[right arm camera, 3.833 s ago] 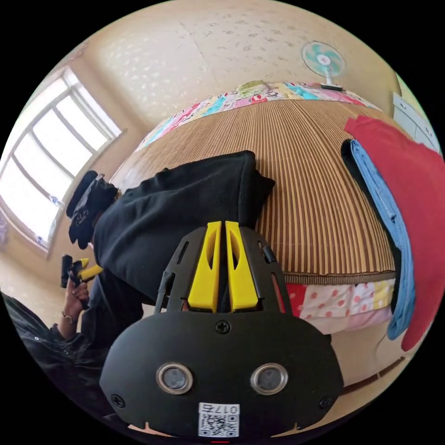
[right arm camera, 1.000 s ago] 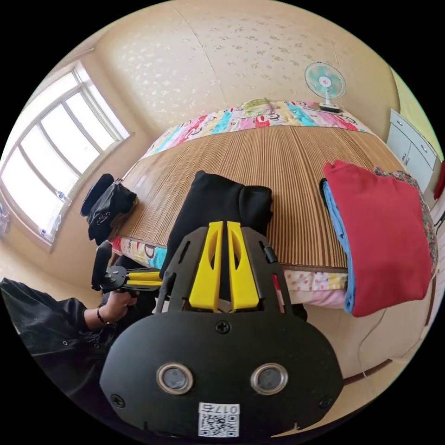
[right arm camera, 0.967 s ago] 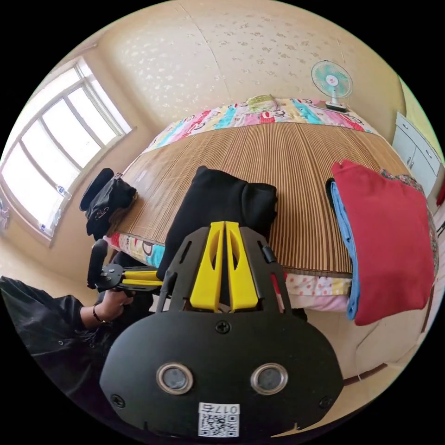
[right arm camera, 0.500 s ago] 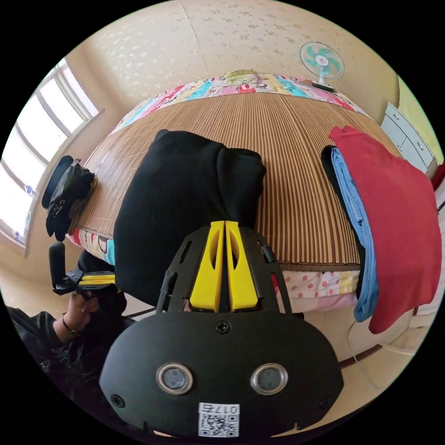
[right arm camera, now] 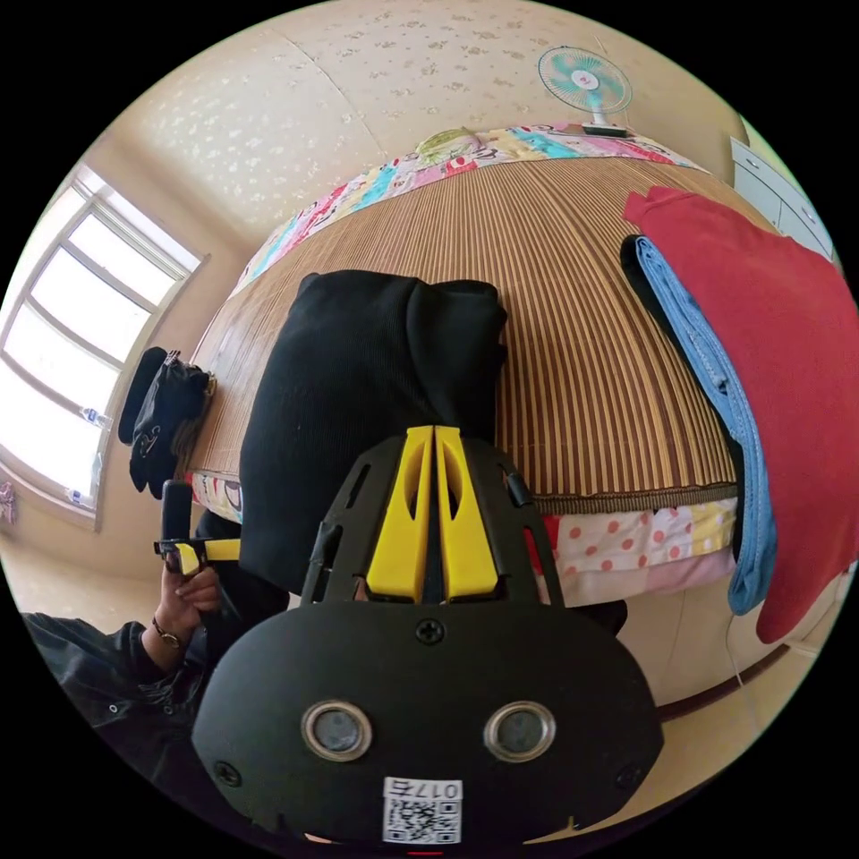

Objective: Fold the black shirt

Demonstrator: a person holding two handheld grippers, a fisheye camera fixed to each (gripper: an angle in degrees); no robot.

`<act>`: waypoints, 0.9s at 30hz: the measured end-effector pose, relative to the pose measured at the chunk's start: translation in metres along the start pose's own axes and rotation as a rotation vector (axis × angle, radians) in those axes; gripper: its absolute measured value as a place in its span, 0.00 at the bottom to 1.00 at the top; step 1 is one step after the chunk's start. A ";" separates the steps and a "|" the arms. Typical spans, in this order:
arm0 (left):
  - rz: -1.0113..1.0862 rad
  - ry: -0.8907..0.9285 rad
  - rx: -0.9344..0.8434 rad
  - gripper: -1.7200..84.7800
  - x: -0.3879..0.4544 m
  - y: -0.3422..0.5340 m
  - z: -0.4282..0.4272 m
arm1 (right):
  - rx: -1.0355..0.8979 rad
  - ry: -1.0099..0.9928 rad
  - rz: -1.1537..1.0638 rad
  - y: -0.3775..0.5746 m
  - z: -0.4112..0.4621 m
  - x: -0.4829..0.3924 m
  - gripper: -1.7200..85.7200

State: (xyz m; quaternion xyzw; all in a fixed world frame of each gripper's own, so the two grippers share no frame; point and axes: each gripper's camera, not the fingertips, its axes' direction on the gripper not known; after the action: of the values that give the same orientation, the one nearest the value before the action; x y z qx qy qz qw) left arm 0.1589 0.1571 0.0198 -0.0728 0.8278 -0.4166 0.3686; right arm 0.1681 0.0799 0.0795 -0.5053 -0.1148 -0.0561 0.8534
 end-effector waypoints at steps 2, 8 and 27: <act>-0.026 0.034 -0.027 0.26 -0.002 -0.016 0.009 | -0.001 -0.015 0.003 -0.007 -0.006 0.009 0.02; -0.134 -0.001 -0.098 0.19 -0.007 -0.048 0.023 | -0.020 -0.071 0.005 -0.035 -0.030 0.045 0.03; -0.099 0.041 -0.061 0.12 0.037 -0.054 -0.039 | -0.216 -0.868 0.276 -0.022 -0.094 0.255 0.30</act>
State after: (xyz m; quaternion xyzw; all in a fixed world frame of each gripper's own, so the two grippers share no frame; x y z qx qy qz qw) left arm 0.0961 0.1317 0.0550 -0.1163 0.8428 -0.4105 0.3281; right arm 0.4232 -0.0081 0.1195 -0.5784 -0.3863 0.2628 0.6687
